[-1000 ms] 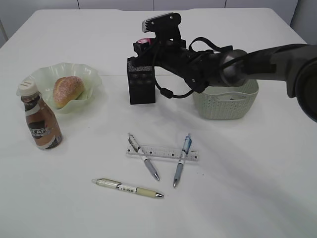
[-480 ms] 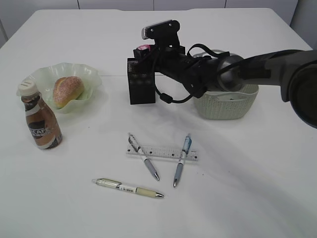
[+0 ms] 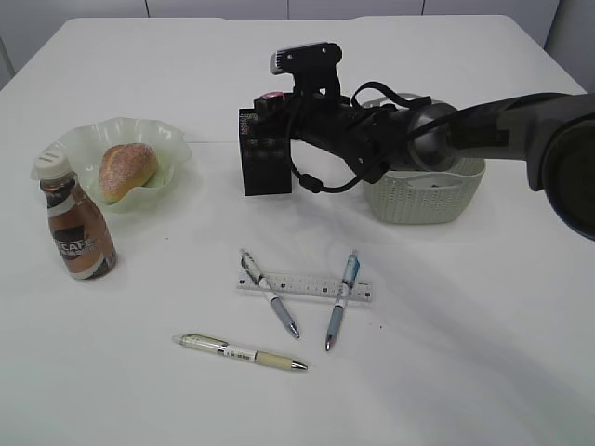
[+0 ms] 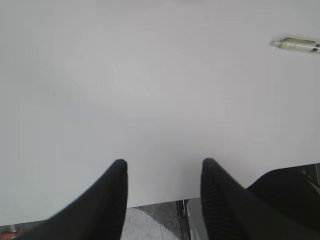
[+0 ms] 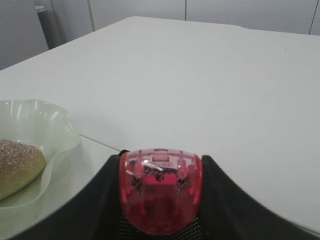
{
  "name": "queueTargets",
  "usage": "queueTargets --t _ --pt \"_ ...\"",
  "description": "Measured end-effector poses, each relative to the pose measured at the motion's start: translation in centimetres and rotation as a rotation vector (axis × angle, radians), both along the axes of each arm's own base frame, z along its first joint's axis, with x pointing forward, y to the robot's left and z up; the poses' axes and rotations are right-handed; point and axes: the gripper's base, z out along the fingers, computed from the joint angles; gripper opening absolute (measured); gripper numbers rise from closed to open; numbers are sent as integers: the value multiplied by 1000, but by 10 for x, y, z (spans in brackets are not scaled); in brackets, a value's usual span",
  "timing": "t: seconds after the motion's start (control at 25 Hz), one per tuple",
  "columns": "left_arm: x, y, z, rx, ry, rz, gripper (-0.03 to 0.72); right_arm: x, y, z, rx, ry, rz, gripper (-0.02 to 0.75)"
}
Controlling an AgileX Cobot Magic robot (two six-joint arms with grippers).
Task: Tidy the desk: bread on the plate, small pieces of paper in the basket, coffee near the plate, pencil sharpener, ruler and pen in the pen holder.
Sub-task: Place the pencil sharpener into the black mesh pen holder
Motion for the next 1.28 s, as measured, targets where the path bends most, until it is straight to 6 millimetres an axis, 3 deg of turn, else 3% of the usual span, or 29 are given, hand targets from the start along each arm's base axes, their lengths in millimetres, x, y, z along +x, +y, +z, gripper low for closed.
queueTargets --t 1.28 --pt "2 0 1 -3 -22 0 353 4 0 4 -15 92 -38 299"
